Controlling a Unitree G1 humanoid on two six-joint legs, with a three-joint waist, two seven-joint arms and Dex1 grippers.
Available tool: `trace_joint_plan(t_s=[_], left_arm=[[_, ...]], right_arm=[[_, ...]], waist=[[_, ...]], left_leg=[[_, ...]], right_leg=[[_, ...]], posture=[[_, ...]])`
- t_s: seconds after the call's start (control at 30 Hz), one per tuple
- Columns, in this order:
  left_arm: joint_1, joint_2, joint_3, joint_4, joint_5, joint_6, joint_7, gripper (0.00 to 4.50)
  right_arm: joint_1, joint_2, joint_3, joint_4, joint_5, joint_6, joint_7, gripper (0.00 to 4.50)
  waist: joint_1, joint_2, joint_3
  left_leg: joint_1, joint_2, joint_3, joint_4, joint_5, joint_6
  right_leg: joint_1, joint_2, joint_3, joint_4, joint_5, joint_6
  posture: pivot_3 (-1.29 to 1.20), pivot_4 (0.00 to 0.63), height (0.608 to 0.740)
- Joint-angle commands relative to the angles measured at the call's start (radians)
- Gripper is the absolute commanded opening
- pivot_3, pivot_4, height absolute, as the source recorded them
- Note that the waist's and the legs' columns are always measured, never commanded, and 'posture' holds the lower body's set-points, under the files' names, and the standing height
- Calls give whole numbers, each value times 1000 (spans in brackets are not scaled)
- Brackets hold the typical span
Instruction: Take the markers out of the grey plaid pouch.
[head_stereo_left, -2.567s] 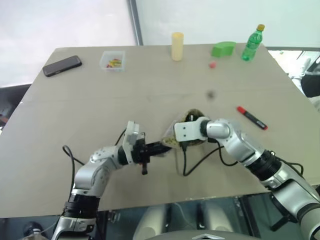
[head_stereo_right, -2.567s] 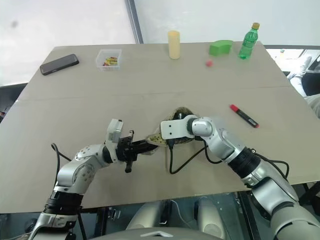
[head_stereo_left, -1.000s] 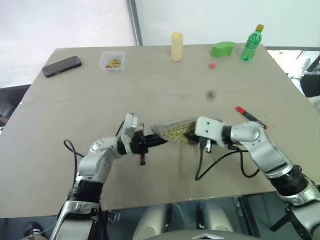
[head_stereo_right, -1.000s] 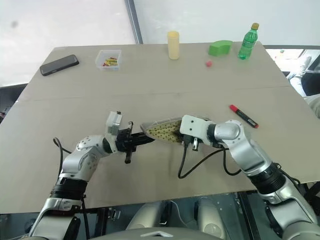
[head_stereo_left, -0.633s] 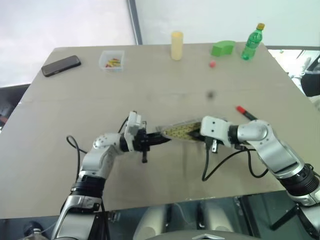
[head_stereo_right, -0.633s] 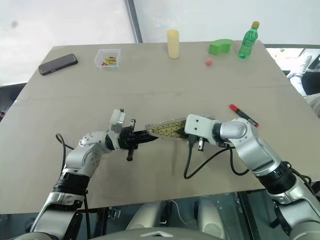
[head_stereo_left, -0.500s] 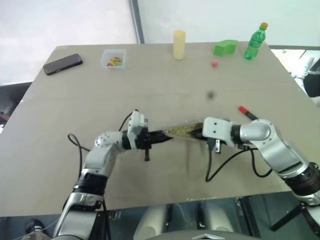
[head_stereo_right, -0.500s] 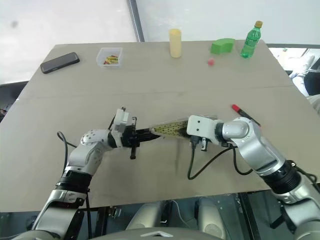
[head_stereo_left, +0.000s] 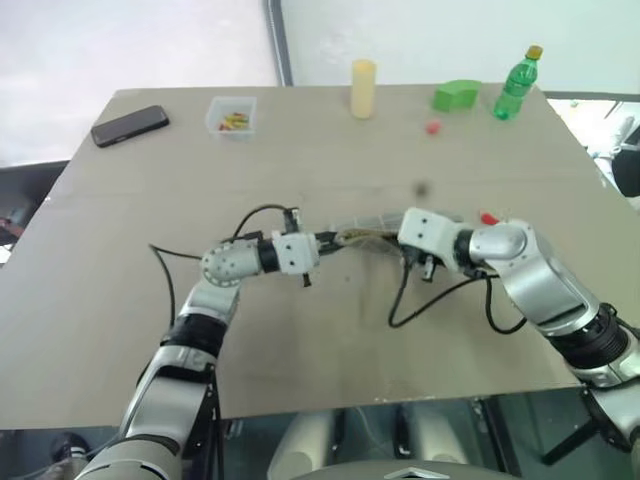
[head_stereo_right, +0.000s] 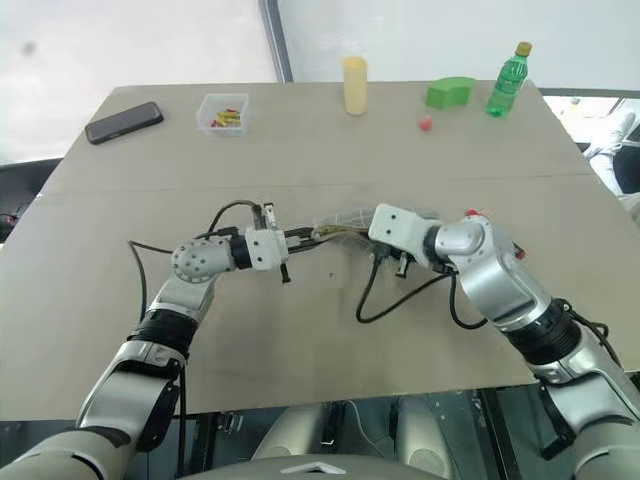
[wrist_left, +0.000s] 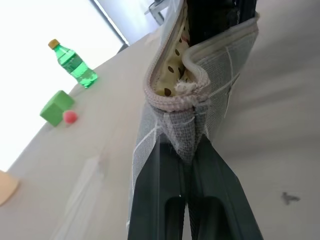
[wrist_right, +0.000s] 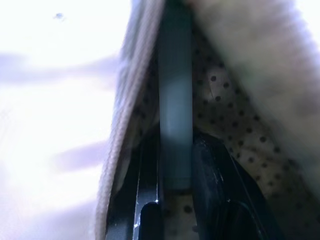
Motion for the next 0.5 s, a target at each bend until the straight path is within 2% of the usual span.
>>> trace_joint_plan(t_s=[0.03, 0.23, 0.3, 0.5], left_arm=[[-2, 10, -14, -44, 97, -15, 108, 0], [7, -48, -46, -205, 38, 183, 133, 0], [14, -66, -45, -257, 16, 262, 138, 0], [1, -61, -33, -302, 49, 386, 196, 0]], right_arm=[[-63, -15, -8, 64, -101, 9, -103, 269], [-132, 34, 132, 173, -256, -74, -199, 267], [-131, 50, 141, 180, -276, -81, -207, 266], [-77, 201, -29, 122, -143, 34, -199, 264]], waist=[[0, 0, 0], [-5, 0, 0], [-6, 0, 0], [-7, 0, 0]], left_leg=[[0, 0, 0, 0, 0, 0], [0, 0, 2, 1, 0, 0], [0, 0, 2, 1, 0, 0], [1, 0, 2, 3, 0, 0]], right_leg=[[0, 0, 0, 0, 0, 0], [-2, 2, -2, 4, 0, 0], [-2, 3, -2, 5, 0, 0], [-2, 5, -2, 8, 0, 0]], posture=[[0, 150, 740], [0, 150, 740], [0, 150, 740], [0, 150, 740]])
